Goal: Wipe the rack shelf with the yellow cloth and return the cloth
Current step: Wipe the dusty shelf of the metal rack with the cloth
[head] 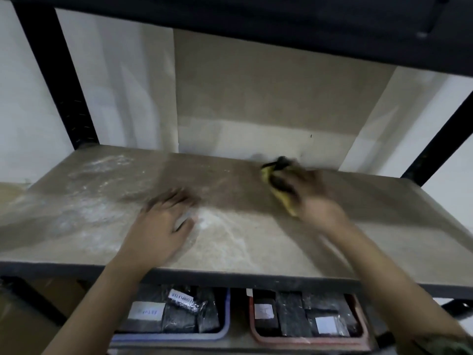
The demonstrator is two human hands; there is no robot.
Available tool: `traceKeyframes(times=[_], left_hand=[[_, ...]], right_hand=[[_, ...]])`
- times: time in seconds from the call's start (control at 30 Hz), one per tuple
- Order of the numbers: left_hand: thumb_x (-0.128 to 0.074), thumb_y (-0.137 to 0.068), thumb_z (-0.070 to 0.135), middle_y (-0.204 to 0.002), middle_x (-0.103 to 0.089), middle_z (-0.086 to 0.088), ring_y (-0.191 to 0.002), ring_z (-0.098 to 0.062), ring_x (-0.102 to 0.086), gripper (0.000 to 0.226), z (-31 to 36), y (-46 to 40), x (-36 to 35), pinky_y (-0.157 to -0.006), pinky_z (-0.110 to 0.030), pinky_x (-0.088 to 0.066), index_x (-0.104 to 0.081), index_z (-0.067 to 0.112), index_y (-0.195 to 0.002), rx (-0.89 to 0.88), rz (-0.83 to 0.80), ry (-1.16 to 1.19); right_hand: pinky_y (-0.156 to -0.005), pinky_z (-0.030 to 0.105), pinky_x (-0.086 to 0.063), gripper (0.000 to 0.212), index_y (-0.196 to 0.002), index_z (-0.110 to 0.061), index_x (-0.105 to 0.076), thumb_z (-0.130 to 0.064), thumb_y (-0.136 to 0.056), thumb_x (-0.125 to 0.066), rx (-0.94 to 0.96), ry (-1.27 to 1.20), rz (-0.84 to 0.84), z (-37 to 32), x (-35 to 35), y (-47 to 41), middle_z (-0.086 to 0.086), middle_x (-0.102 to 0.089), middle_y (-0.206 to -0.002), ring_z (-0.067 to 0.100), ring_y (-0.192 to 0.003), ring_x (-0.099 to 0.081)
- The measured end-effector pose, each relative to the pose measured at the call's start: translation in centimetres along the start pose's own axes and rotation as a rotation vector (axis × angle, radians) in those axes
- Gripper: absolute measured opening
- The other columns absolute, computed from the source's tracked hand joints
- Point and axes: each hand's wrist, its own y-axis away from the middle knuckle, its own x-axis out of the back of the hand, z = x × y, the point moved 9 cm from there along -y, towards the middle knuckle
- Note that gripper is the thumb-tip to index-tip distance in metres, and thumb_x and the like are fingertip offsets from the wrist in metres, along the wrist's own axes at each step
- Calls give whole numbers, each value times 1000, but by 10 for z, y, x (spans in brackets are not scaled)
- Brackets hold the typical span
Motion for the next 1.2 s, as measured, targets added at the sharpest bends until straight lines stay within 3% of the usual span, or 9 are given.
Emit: traceKeyframes(times=[0.17,0.27,0.5,0.63,0.73,0.87,1.0,1.07,1.2], left_hand=[[-31,-82,48,-149,-37,8,-141,-8,-23,59,-2,-1,-3,-116,-38,-19,-43,29,-137,34,-19,-3],[-31,-82,49,-149,-37,9,-141,-7,-23,59,-3,-1,-3,-117,-37,-18,-43,30,-137,42,-13,-1],[-33,-85,41,-148,-39,8,-141,-7,-25,52,1,-1,0,-114,-33,-19,-46,29,-135,19,17,16],[-34,-85,31,-147,-41,4,-140,-9,-27,52,2,0,3,-112,-30,-19,-47,25,-135,3,44,14],[-42,-94,19,-148,-40,3,-141,-10,-26,43,0,1,3,-113,-32,-21,-45,25,-136,3,55,11],[-35,-93,26,-148,-39,5,-141,-7,-24,43,0,2,3,-112,-30,-19,-47,27,-135,-1,43,-12],[-44,-95,18,-148,-39,4,-140,-10,-27,42,3,3,4,-110,-31,-21,-47,27,-135,-2,36,-46],[-44,-95,18,-147,-41,1,-139,-14,-32,39,4,2,6,-110,-36,-24,-50,25,-132,32,40,-47],[-43,-95,23,-146,-41,4,-135,-18,-37,36,31,-10,17,-111,-37,-29,-54,23,-129,30,130,80]], right_hand=[[-109,48,-28,40,-133,-19,-47,-30,-95,-44,-588,115,36,193,25,35,16,-46,-139,37,-126,-43],[-106,54,-29,45,-134,-17,-43,-37,-95,-36,-723,171,8,207,7,31,21,-42,-140,47,-123,-37],[-105,40,-33,40,-135,-21,-44,-30,-96,-39,-189,136,-70,43,-44,-60,15,-45,-141,34,-124,-45],[-114,35,-19,42,-135,-32,-44,-26,-93,-47,265,-127,-220,-81,-58,-22,6,-37,-149,23,-138,-27],[-105,23,-20,42,-133,-28,-48,-19,-92,-50,520,-210,-250,-121,-41,22,8,-41,-147,7,-128,-30],[-89,23,-45,42,-132,-37,-47,-24,-92,-51,203,-270,-143,-33,1,5,-7,-54,-129,7,-104,-59],[-107,37,-31,45,-140,-22,-38,-24,-95,-43,-235,33,-161,83,-2,0,11,-40,-147,34,-128,-40],[-106,36,-30,44,-140,-26,-38,-30,-96,-41,-200,51,-170,68,-15,14,11,-38,-147,33,-127,-39],[-98,33,-37,42,-133,-36,-44,-25,-92,-47,197,-128,-199,-37,-22,57,2,-45,-142,25,-118,-44]])
